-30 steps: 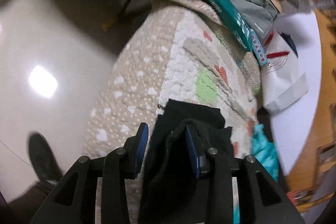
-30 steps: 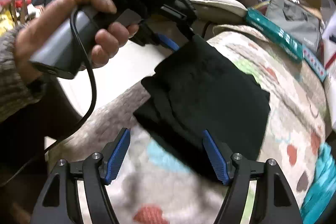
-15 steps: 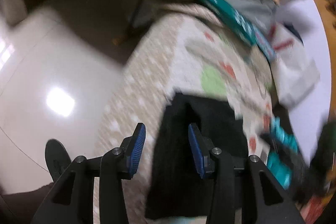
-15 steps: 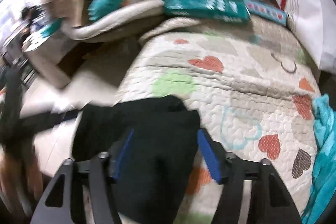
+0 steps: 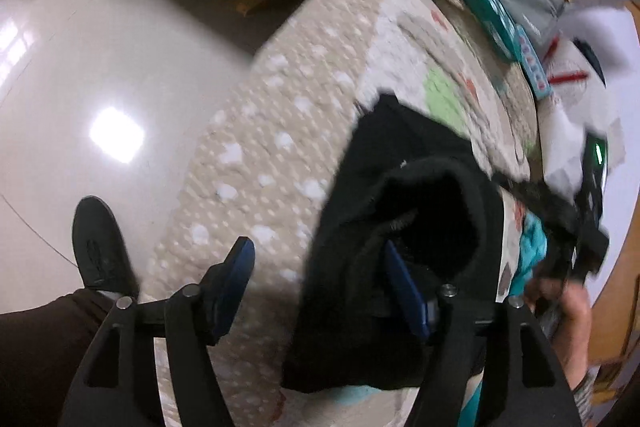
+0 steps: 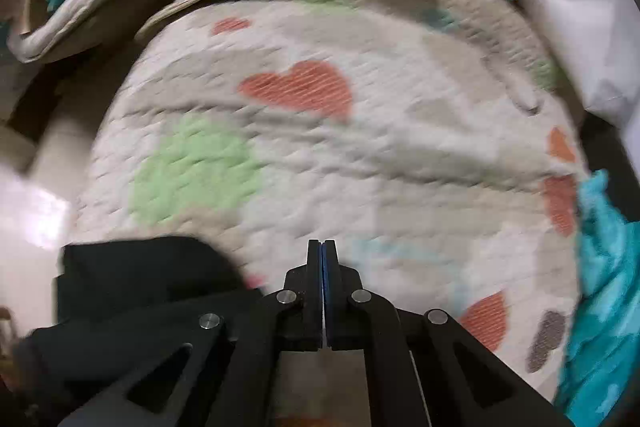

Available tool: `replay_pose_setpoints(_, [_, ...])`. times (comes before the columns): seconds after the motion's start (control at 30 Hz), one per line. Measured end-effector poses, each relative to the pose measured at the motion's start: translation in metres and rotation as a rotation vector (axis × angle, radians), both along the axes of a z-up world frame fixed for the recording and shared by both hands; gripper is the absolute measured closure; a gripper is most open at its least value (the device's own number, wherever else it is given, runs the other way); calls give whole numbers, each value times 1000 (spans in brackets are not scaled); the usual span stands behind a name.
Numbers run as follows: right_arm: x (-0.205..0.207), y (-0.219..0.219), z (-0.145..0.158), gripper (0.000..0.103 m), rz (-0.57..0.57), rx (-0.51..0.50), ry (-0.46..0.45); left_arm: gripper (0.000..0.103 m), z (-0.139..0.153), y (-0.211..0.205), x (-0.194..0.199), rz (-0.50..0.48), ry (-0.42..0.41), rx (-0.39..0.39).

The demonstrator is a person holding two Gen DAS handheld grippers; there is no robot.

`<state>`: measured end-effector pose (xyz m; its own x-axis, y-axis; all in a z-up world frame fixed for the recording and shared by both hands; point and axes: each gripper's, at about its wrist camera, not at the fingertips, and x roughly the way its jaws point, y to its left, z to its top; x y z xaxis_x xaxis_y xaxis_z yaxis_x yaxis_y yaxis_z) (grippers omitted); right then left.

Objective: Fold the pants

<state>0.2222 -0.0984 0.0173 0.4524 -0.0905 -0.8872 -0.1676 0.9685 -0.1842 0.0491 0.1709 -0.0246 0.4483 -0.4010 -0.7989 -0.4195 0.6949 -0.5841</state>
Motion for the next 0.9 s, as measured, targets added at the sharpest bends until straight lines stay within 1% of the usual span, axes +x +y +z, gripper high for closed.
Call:
replay_pose_setpoints(0.07, [-6, -16, 9, 101, -6, 107, 7, 36, 5, 13, 0, 46, -13, 3])
replay_pose_setpoints(0.17, [-27, -35, 21, 94, -4, 249, 15, 36, 18, 26, 0, 96, -60, 33])
replay_pose_setpoints(0.2, [-36, -38, 23, 84, 6, 280, 15, 36, 25, 26, 1, 101, -84, 55])
replay_pose_setpoints(0.23, [-45, -41, 25, 68, 20, 304, 17, 36, 29, 26, 2, 100, -109, 65])
replay_pose_setpoints(0.27, [-54, -44, 25, 60, 33, 317, 18, 36, 37, 22, 3, 90, -157, 65])
replay_pose_setpoints(0.3, [-58, -42, 23, 51, 44, 325, 16, 36, 42, 17, 5, 74, -186, 72])
replay_pose_setpoints(0.37, [-69, -41, 20, 50, 61, 347, 9, 36, 53, 2, 10, 13, -236, 135])
replay_pose_setpoints(0.4, [-74, -42, 19, 50, 64, 352, 9, 35, 55, -9, 16, -34, -242, 201])
replay_pose_setpoints(0.43, [-75, -43, 16, 50, 64, 357, 13, 33, 52, -19, 25, -74, -212, 272])
replay_pose_setpoints(0.47, [-79, -44, 14, 50, 63, 364, 16, 32, 46, -22, 31, -90, -171, 315])
replay_pose_setpoints(0.5, [-83, -44, 13, 50, 61, 371, 18, 32, 31, -22, 41, -99, -83, 360])
replay_pose_setpoints(0.53, [-86, -45, 11, 50, 57, 381, 22, 32, 12, -15, 47, -80, 9, 338])
replay_pose_setpoints(0.57, [-87, -46, 11, 50, 54, 387, 24, 32, 1, -6, 47, -57, 52, 295])
replay_pose_setpoints(0.6, [-89, -46, 10, 49, 53, 395, 26, 32, -15, 9, 44, 1, 115, 207])
replay_pose_setpoints(0.67, [-92, -47, 12, 47, 58, 402, 26, 33, -29, 29, 36, 83, 181, 126])
replay_pose_setpoints(0.7, [-93, -47, 12, 45, 64, 405, 27, 33, -33, 39, 29, 122, 180, 77])
replay_pose_setpoints(0.77, [-95, -48, 12, 40, 78, 424, 31, 33, -32, 50, 21, 165, 143, -1])
replay_pose_setpoints(0.83, [-97, -50, 10, 33, 80, 456, 32, 33, -25, 50, 15, 155, 79, -55])
replay_pose_setpoints(0.9, [-98, -52, 7, 30, 72, 496, 37, 33, -20, 44, 14, 129, 28, -93])
